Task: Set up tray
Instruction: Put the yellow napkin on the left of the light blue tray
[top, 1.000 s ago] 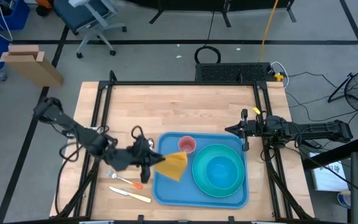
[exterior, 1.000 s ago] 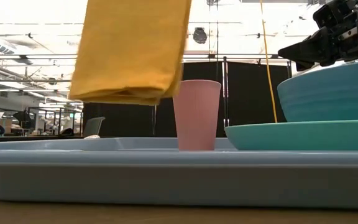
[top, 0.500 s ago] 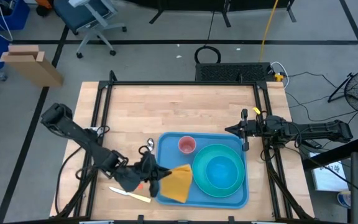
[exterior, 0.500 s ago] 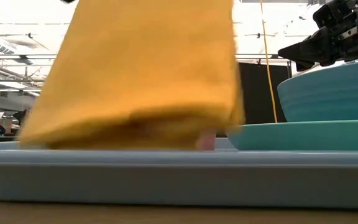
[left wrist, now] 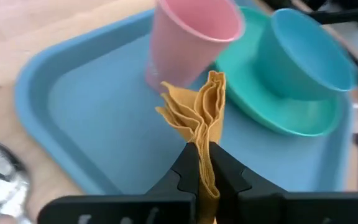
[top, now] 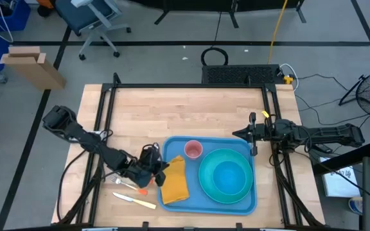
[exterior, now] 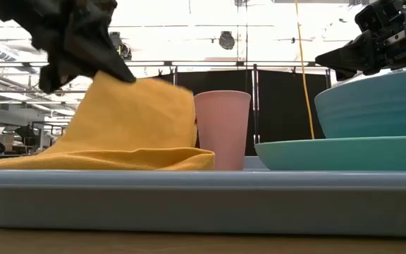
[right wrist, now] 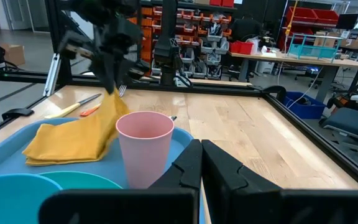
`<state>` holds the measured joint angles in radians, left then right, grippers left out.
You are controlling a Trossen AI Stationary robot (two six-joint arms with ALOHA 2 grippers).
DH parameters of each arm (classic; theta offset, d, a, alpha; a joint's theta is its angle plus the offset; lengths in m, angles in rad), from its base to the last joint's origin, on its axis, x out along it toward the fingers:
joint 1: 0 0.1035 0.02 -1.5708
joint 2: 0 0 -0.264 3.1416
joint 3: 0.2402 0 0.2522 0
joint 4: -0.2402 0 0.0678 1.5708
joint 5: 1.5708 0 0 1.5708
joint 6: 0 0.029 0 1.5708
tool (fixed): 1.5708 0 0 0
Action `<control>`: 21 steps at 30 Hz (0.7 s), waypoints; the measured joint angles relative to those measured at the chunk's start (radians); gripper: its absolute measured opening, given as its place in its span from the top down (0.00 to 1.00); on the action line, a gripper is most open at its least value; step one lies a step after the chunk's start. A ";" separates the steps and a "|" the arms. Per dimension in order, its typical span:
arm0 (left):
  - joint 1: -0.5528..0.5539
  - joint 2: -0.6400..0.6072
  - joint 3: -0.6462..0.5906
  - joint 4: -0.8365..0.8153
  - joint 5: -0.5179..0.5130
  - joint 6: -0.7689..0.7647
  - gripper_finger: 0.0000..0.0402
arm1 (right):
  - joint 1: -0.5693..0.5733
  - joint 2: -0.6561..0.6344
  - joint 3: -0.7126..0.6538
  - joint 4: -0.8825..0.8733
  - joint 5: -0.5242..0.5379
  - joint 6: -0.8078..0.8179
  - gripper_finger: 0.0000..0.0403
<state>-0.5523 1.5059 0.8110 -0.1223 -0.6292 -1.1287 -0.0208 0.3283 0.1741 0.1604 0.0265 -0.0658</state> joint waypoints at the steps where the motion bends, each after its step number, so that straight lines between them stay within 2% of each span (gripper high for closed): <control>1: 0.010 0.000 -0.007 -0.001 0.001 0.011 0.97 | 0.000 0.000 0.000 0.000 0.000 -0.001 1.00; 9: 0.109 0.000 -0.017 -0.014 0.069 0.138 0.97 | 0.000 0.000 0.000 0.000 0.001 0.001 1.00; 16: 0.174 0.000 -0.017 -0.080 0.087 0.176 0.97 | 0.000 0.000 0.000 0.000 0.002 0.001 1.00; 21: 0.203 0.000 -0.017 -0.054 0.106 0.245 0.97 | 0.000 0.000 0.000 -0.001 0.002 0.000 1.00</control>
<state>-0.3492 1.5059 0.7937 -0.1763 -0.5231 -0.8835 -0.0206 0.3283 0.1741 0.1594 0.0288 -0.0658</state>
